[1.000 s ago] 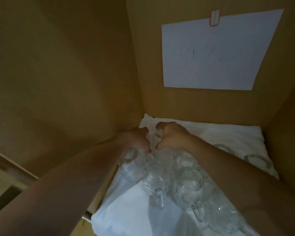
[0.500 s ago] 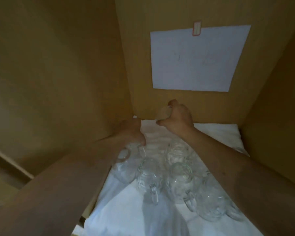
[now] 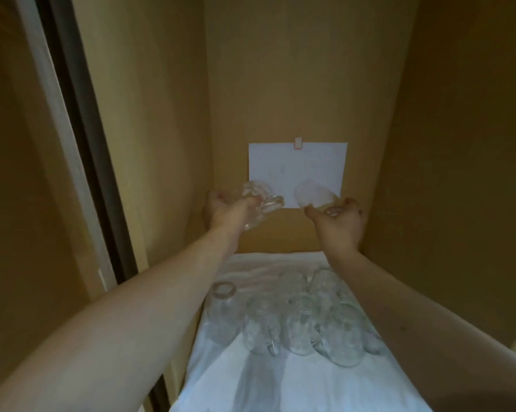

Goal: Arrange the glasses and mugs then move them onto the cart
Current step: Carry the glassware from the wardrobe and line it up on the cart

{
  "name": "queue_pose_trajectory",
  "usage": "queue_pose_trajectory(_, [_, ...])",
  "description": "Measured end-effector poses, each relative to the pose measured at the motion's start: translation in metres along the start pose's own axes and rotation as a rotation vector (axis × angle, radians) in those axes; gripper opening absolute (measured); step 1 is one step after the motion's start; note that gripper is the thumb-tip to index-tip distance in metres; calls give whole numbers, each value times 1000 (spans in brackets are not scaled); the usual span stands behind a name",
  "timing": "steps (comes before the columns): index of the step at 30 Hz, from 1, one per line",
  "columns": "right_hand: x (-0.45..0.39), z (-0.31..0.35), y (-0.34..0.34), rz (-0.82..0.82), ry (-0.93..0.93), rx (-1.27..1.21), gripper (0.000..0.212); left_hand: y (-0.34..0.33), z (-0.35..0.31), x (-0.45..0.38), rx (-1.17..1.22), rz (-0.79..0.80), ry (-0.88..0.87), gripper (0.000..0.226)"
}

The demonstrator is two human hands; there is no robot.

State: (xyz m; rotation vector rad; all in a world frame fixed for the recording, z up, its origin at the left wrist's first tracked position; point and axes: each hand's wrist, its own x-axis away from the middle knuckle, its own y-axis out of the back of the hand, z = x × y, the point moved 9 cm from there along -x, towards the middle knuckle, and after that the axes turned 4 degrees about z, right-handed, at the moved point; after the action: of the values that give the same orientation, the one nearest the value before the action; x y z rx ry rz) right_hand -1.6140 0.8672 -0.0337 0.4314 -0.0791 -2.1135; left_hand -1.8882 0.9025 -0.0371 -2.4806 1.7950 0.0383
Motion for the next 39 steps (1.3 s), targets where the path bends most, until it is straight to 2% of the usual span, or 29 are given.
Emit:
queue_pose_trajectory(2, [23, 9, 21, -37, 18, -3, 83, -6, 0, 20, 177, 82, 103, 81])
queue_pose_trajectory(5, [55, 18, 50, -74, 17, 3, 78, -10, -5, 45, 302, 223, 189, 91])
queue_pose_trajectory(10, [101, 29, 91, -154, 53, -13, 86, -32, -19, 94, 466, 503, 235, 42])
queue_pose_trajectory(12, [116, 35, 107, -201, 62, -21, 84, -39, -23, 115, 540, 583, 261, 35])
queue_pose_trajectory(16, [137, 49, 139, -303, 110, 30, 83, -42, -29, 143, 594, 616, 282, 42])
queue_pose_trajectory(21, [158, 45, 167, -358, 130, 82, 81, -56, -23, 175, 509, 627, 283, 48])
queue_pose_trajectory(27, [176, 32, 229, -448, 132, 106, 84, -97, -11, 220, 617, 661, 381, 66])
queue_pose_trajectory(30, [180, 17, 276, -485, 125, 121, 92, -129, -9, 251, 629, 750, 385, 77])
queue_pose_trajectory(33, [187, 0, 322, -527, 110, 163, 96, -165, -4, 291, 598, 856, 390, 76])
queue_pose_trajectory(37, [198, -30, 375, -533, 36, 215, 102, -212, 1, 346, 571, 942, 412, 100])
queue_pose_trajectory(39, [204, -45, 405, -541, 12, 225, 106, -234, 2, 376, 558, 974, 407, 83])
